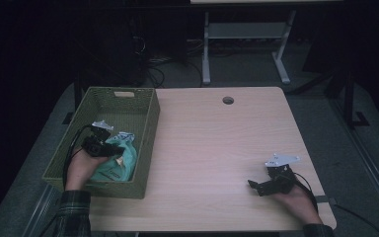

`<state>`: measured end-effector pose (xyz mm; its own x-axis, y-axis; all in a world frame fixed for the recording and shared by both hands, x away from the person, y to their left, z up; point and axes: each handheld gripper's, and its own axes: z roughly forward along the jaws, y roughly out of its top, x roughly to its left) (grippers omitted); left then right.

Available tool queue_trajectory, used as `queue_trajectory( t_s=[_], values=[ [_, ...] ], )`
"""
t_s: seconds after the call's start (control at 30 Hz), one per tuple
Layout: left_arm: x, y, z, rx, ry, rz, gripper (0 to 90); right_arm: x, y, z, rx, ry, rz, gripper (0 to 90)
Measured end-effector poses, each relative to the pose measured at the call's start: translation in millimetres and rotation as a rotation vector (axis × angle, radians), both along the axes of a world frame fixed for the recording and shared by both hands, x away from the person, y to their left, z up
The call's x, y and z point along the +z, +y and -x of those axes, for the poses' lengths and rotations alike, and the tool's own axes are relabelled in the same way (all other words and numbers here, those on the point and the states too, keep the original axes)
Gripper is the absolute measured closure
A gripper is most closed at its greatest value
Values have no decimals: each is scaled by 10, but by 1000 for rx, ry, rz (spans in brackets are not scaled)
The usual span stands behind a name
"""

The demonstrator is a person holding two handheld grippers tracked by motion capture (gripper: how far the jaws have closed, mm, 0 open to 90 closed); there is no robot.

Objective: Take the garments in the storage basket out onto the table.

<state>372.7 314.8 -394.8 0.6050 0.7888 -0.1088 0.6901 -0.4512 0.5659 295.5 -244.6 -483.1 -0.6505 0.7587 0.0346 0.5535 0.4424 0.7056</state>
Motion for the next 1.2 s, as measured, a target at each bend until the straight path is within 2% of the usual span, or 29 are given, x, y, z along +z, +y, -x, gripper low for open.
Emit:
queue_trajectory(
  t_s=[0.03,0.07,0.1,0.23,0.43,0.47,0.67,0.8,1.2],
  values=[
    [17,9,7,7,-14,10,807,0,0,0,0,0,0,22],
    [50,24,23,15,-44,30,807,0,0,0,0,0,0,23],
    [50,24,23,15,-44,30,807,0,0,0,0,0,0,22],
    [110,56,52,19,-95,66,807,0,0,0,0,0,0,23],
    [216,131,90,31,-157,151,823,0,0,0,0,0,0,23],
    [252,149,102,35,-178,179,823,0,0,0,0,0,0,22],
    [371,174,136,34,-222,224,823,0,0,0,0,0,0,23],
    [442,174,143,27,-233,249,824,0,0,0,0,0,0,22],
    [736,135,172,6,-279,290,825,0,1,1,-2,1,0,23]
  ],
)
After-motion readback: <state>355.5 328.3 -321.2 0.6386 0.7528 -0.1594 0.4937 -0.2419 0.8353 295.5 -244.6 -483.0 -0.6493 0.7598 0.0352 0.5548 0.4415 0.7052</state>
